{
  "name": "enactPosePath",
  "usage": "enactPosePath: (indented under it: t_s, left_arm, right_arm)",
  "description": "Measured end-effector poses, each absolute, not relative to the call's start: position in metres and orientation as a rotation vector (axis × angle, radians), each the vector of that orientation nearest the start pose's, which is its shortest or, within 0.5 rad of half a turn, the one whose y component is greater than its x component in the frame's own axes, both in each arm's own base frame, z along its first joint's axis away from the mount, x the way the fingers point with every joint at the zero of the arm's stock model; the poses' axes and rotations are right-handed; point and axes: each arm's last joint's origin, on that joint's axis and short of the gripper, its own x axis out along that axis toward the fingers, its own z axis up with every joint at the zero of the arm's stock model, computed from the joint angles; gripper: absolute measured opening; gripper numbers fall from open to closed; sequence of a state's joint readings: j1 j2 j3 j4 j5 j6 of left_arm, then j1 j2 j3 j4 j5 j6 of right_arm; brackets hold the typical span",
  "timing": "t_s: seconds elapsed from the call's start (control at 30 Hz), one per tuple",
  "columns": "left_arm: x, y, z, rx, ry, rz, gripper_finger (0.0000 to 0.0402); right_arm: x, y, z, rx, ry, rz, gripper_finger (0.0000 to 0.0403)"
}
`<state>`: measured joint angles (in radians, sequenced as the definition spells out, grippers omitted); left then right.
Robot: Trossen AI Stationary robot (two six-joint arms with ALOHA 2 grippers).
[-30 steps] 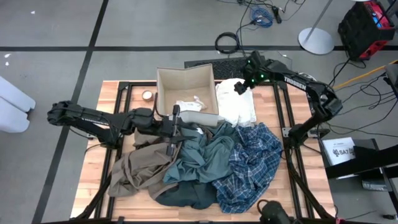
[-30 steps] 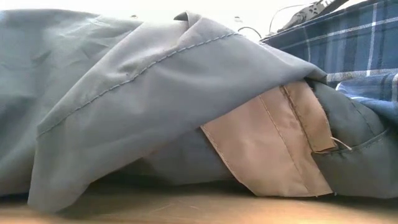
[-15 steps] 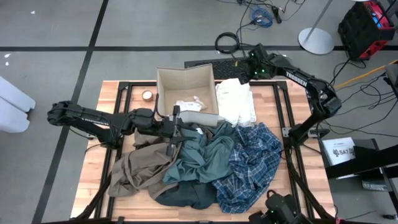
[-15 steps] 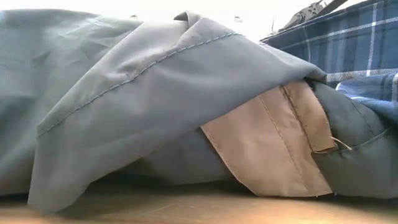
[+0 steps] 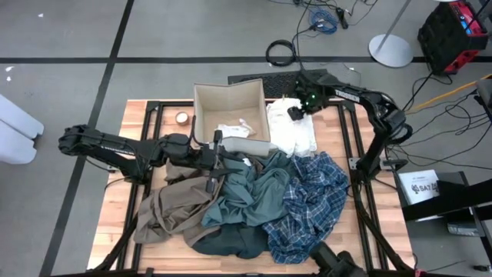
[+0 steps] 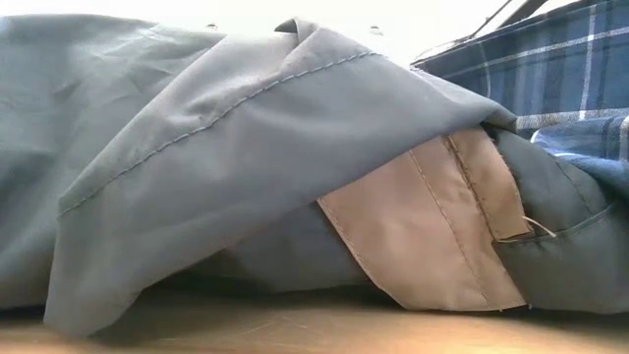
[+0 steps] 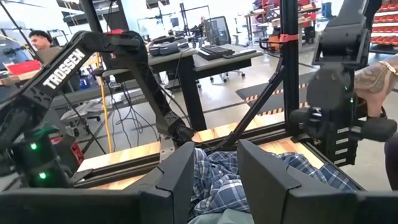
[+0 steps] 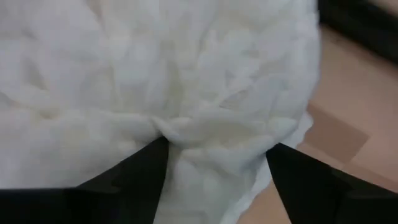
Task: Sort clothes
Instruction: Put the white shirt into the laundry bin
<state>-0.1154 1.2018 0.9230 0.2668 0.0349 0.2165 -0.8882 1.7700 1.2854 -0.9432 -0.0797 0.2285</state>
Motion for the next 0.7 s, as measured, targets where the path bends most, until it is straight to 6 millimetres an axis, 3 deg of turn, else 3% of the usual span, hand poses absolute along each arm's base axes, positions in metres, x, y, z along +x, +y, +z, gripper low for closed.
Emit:
enactPosePath:
  t_s: [0.1, 0.27, 0.3, 0.5, 0.7]
  left_arm:
    - [0.272, -0.032, 0.339, 0.217, -0.004, -0.151, 0.0132]
    - [0.272, -0.033, 0.339, 0.217, -0.005, -0.151, 0.0132]
    - [0.272, -0.033, 0.339, 0.217, -0.005, -0.151, 0.0132]
    - [0.272, -0.033, 0.339, 0.217, -0.009, -0.151, 0.0132]
    - [0.272, -0.033, 0.339, 0.216, -0.009, -0.151, 0.0132]
  right_arm:
    - [0.215, -0.25, 0.2, 0.854, 1.287, -0.785, 0.0207]
    - [0.225, -0.235, 0.207, 0.792, 1.304, -0.687, 0.0037]
    - [0.226, -0.232, 0.212, 0.78, 1.292, -0.674, 0.002]
    - [0.224, -0.2, 0.257, 0.74, 1.173, -0.585, 0.0009]
    - [0.195, -0.16, 0.319, 0.685, 0.967, -0.544, 0.0004]
